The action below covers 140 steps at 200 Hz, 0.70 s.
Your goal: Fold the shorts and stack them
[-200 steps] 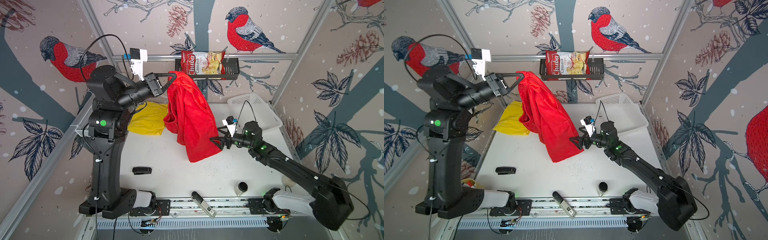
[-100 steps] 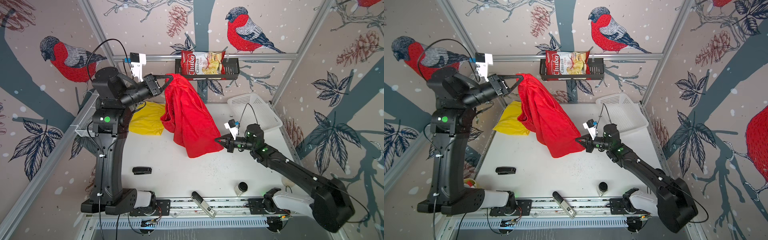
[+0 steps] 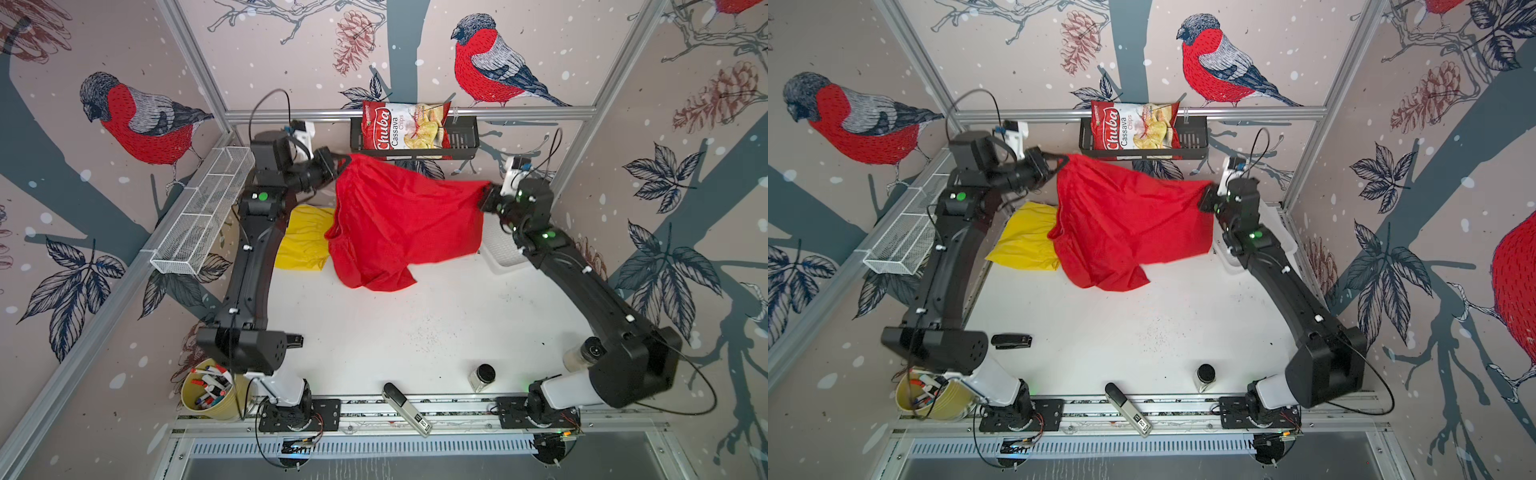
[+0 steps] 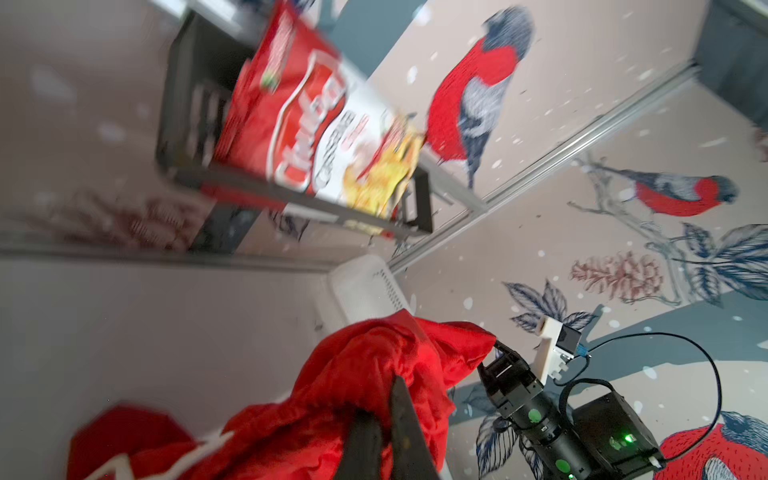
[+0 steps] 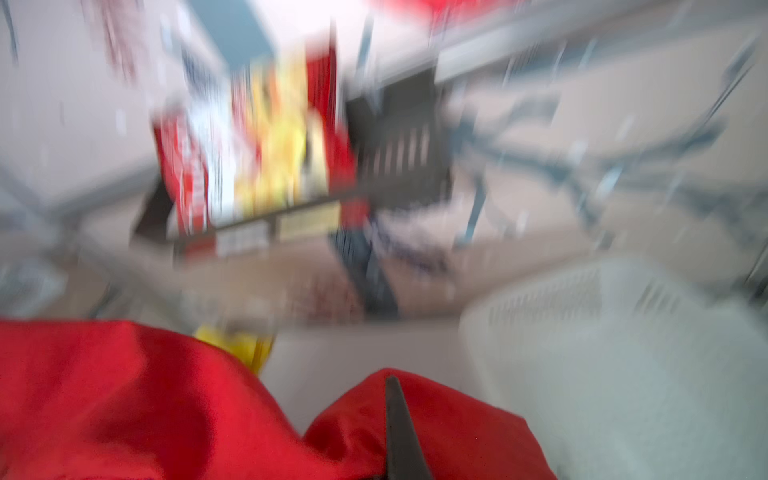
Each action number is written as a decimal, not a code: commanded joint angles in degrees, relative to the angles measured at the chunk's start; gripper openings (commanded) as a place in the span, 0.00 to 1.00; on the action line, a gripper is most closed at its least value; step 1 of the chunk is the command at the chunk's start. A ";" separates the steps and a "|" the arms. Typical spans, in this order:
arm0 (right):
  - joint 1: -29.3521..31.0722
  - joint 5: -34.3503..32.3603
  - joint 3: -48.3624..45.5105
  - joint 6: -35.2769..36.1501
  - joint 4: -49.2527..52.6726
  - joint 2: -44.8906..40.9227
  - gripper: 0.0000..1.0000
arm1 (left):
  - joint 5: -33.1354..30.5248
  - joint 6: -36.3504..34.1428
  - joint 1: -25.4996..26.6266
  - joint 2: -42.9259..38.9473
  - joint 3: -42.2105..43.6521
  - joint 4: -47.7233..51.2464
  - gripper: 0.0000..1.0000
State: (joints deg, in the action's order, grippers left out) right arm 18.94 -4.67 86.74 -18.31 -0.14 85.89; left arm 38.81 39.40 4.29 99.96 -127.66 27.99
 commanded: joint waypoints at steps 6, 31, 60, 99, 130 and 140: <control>-0.15 -10.78 13.43 1.80 0.05 3.08 0.00 | 7.79 6.94 -1.92 9.57 -24.15 -3.85 0.00; -0.15 -12.23 12.60 3.22 -2.76 -1.82 0.00 | 15.22 21.98 -7.07 1.87 -3.94 -29.22 0.00; 0.38 -9.42 -10.17 2.21 -6.60 -15.80 0.00 | 13.34 8.95 -7.89 -11.29 20.97 -26.37 0.00; 4.28 -7.10 -47.01 -9.10 -9.15 -29.43 0.00 | 11.19 3.03 -7.84 -26.78 64.02 -32.93 0.00; 8.29 -8.37 -60.46 -14.57 -6.94 -31.48 0.00 | 13.47 3.59 -7.50 -27.21 87.29 -38.97 0.00; 8.62 -8.92 -61.37 -15.53 -3.68 -31.40 0.00 | 11.68 2.64 -6.94 -26.85 92.18 -37.65 0.00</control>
State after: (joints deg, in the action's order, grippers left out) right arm 26.63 -10.72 28.53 -27.77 -5.06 55.16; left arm 50.96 44.82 -3.36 73.30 -44.31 -3.09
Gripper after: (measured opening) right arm 0.054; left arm 0.067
